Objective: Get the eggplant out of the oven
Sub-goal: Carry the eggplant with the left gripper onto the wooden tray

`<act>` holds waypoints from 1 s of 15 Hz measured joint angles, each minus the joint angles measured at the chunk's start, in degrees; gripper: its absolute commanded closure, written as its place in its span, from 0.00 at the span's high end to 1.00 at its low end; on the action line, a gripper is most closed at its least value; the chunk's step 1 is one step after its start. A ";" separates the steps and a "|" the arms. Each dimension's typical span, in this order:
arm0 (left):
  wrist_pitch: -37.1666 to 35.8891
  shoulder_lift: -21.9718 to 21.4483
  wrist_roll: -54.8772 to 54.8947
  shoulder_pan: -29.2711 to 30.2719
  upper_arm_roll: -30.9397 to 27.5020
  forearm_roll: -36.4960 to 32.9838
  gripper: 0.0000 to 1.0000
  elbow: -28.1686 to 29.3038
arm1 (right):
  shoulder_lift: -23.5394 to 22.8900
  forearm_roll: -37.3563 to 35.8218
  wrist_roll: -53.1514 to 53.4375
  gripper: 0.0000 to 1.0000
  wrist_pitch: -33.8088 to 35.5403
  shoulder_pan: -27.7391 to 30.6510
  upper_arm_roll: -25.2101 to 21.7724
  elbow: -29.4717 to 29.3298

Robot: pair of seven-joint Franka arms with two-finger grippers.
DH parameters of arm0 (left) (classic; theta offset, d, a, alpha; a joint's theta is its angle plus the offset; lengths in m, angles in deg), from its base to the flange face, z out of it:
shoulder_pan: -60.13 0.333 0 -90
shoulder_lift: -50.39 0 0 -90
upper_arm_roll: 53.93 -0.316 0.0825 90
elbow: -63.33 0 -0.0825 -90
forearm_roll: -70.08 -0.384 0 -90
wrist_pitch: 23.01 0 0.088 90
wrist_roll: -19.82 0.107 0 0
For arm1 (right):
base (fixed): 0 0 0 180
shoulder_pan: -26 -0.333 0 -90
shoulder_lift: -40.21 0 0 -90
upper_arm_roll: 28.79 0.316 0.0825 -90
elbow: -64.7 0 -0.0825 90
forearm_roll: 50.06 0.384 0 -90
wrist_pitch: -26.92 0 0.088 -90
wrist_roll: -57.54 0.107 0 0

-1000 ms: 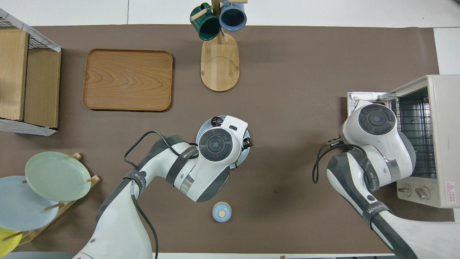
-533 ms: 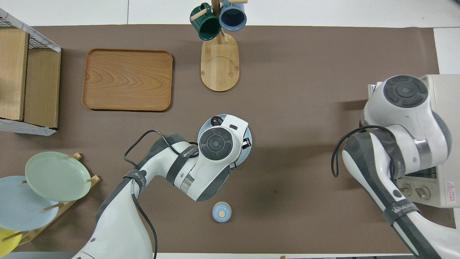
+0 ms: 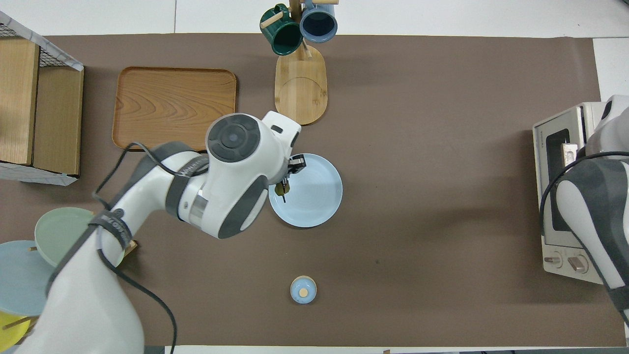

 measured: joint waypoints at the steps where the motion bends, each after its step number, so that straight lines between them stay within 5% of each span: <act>1: -1.65 -0.57 3.04 2.34 -0.09 -0.01 0.00 -1.30 | -0.48 0.85 -0.19 0.15 2.13 0.14 -0.18 -1.85; 3: -2.62 -0.57 9.79 7.01 -0.16 -0.02 0.00 -3.13 | -1.02 4.88 -0.21 0.29 9.03 -0.16 0.39 -7.97; 4: -2.62 -0.34 13.45 9.32 -0.18 -0.02 0.00 -3.44 | -1.00 7.06 -0.08 0.55 12.15 -0.31 1.14 -11.73; 5: -2.61 -0.04 17.38 11.68 -0.17 -0.01 0.00 -3.56 | -0.94 8.58 0.65 0.98 14.11 -0.39 2.05 -14.95; 9: -1.91 3.36 31.97 19.34 -0.14 0.34 0.00 -4.84 | -1.22 13.01 6.99 1.00 15.15 -0.82 3.29 -18.52; 15: 4.06 12.94 42.90 22.99 -0.10 0.34 0.00 -9.69 | -2.75 13.18 8.61 1.00 15.09 -0.79 3.24 -19.86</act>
